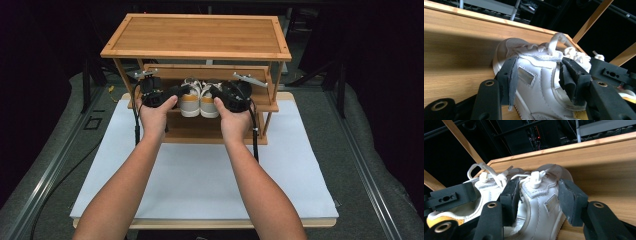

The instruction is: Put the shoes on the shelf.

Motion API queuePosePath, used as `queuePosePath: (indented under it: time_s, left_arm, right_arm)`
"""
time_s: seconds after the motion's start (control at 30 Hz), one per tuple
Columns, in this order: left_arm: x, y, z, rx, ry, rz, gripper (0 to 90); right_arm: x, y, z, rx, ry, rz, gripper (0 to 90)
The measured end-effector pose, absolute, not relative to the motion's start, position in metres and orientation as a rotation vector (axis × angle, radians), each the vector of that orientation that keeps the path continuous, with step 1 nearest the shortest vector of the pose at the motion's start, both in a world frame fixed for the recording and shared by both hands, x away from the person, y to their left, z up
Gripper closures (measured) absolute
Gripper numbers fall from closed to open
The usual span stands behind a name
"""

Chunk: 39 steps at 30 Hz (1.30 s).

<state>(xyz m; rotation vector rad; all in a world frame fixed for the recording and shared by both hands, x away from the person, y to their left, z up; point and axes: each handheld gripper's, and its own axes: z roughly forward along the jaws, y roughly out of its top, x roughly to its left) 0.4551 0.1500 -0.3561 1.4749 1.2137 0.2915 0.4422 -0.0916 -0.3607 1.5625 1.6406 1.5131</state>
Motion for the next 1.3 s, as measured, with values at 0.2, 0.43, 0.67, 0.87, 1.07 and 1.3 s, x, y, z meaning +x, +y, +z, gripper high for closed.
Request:
queuePosePath:
  time_s: [0.2,0.43,0.67,0.87,1.07,1.3]
  left_arm:
    - [0.451,0.151,-0.349,1.462,1.179,0.276,48.6]
    - [0.435,0.151,-0.335,1.497,1.120,0.305,51.7]
    - [0.423,0.163,-0.337,1.501,1.111,0.311,60.6]
    - [0.418,0.175,-0.343,1.501,1.106,0.289,73.9]
    - [0.414,0.181,-0.355,1.546,1.108,0.304,82.5]
    - [0.418,0.180,-0.370,1.538,1.133,0.272,87.6]
  right_arm:
    - [0.439,-0.091,-0.354,1.527,1.635,1.591,52.3]
    - [0.425,-0.090,-0.342,1.449,1.661,1.553,56.1]
    - [0.415,-0.104,-0.340,1.428,1.700,1.550,71.6]
    - [0.408,-0.111,-0.346,1.408,1.743,1.515,80.7]
    - [0.404,-0.114,-0.360,1.409,1.760,1.496,81.9]
    - [0.403,-0.113,-0.373,1.434,1.764,1.470,82.3]
